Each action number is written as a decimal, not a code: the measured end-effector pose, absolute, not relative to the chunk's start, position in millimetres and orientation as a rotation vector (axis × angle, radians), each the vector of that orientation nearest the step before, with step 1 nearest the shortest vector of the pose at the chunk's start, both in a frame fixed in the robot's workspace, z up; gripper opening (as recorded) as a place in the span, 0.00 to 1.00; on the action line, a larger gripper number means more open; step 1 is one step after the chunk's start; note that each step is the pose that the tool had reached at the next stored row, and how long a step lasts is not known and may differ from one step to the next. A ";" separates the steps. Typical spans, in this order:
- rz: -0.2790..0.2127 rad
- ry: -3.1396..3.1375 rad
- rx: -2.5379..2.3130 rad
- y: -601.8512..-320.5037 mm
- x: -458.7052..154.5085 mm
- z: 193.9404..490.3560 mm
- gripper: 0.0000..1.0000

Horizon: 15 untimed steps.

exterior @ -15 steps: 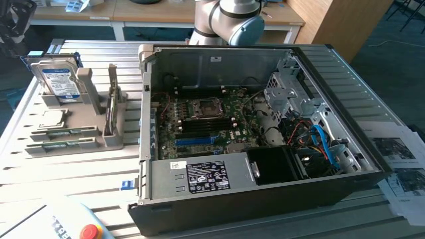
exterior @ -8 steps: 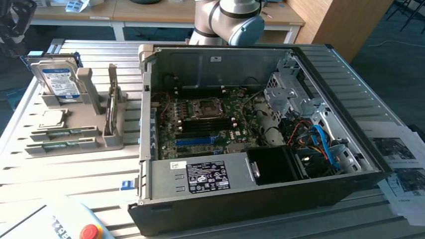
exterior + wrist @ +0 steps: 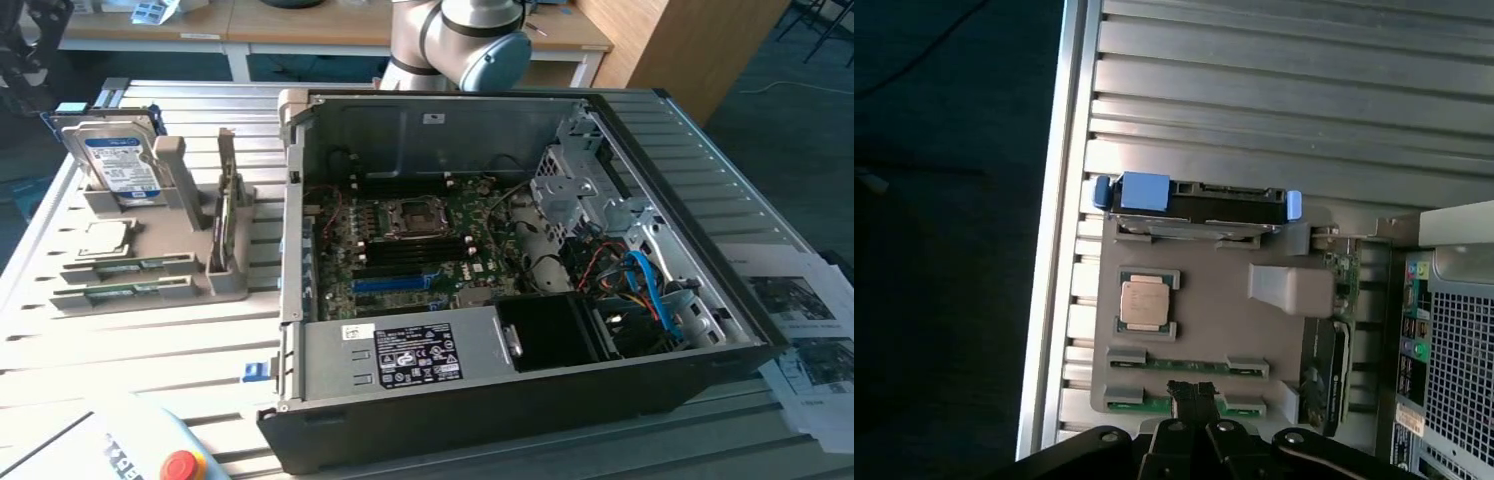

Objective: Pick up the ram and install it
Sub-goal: 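Pick up the ram and move it above insertion slot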

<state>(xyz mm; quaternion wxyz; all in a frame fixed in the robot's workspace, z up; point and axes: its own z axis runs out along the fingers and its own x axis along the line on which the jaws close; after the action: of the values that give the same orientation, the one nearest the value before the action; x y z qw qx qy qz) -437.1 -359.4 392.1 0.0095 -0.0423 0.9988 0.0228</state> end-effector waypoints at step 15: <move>0.060 3.099 -0.484 -359.5 -437.1 392.0 0.10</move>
<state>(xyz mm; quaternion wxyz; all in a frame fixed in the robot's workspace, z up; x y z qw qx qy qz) -437.1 -359.5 392.0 0.0022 -0.1544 0.9878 0.0193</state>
